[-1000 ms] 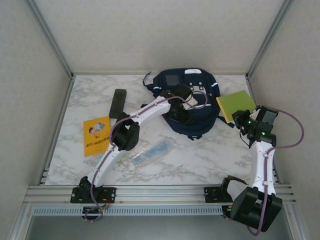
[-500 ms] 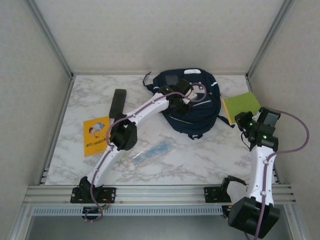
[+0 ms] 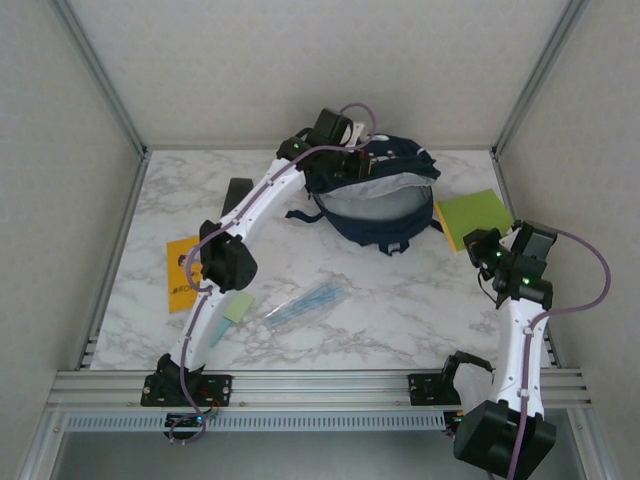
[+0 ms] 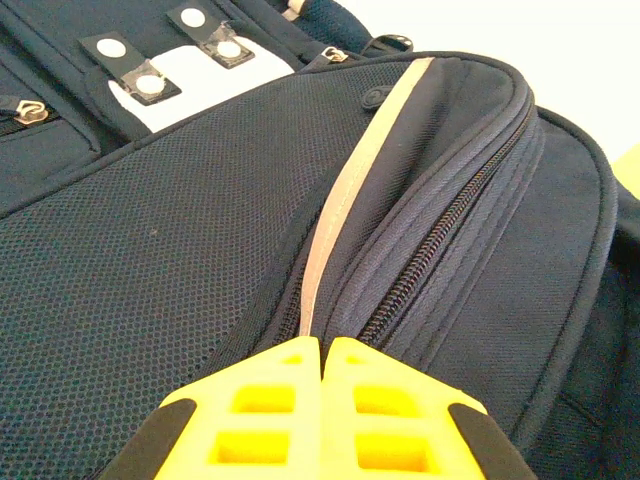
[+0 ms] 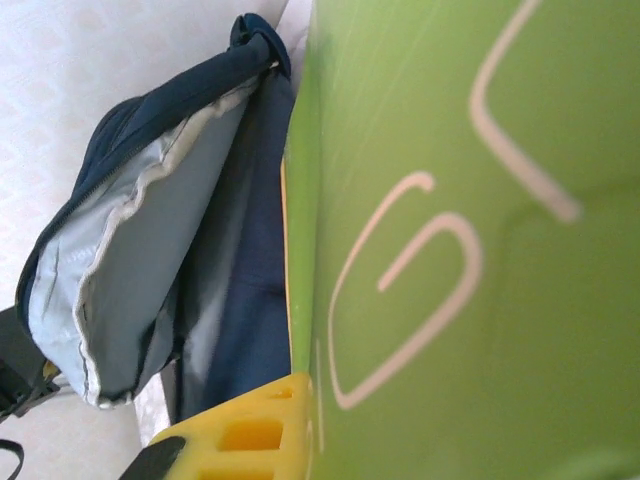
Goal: Pack books, pencil case, and school supplies into a backpack
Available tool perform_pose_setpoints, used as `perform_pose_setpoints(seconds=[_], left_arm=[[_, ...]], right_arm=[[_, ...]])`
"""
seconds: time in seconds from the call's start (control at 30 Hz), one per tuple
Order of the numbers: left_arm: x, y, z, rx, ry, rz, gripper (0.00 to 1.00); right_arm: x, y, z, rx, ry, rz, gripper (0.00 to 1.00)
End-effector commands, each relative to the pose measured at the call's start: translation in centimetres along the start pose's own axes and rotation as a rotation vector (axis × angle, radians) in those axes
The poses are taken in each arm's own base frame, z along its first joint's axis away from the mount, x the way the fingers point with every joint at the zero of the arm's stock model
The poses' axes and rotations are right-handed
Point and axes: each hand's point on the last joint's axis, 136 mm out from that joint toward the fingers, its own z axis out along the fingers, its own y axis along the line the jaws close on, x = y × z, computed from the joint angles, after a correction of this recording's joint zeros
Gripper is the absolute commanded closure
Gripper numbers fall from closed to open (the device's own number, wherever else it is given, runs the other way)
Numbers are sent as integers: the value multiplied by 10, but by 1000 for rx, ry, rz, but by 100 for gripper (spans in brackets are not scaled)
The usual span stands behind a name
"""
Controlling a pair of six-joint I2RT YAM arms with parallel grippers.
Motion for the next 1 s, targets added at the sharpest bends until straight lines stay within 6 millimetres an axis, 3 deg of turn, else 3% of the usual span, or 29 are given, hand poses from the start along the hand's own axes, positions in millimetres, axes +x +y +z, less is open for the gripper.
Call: perform_pose_setpoints(seconds=[0.0,0.1,0.27,0.43,0.67,0.83,0.97], left_arm=[[-24,-56,-30,115,-89,80,100],[-10,-46,-24,41,-48,95,100],[-30,-48,-32,119,-94,-38,100],[-50,-59,-43,172,-162,-98,100],[-59,-67,-48,206,-195,-119,100],[-55,-68,-51,202,-176,-123,100],[-54,-68,-56,196,-170,-119,100]], right_arm=[[-4,26,-10,-81,-19,-70,100],[-8,35,-22,-76,-41,-99,100],[6,53,-21,-167,22,-45,100],[26,64,-4,-223,70,-17,100],[60,96,49,-334,159,-37,100],[64,123,90,-406,132,-86,100],[74,126,134,-386,173,-61,100]])
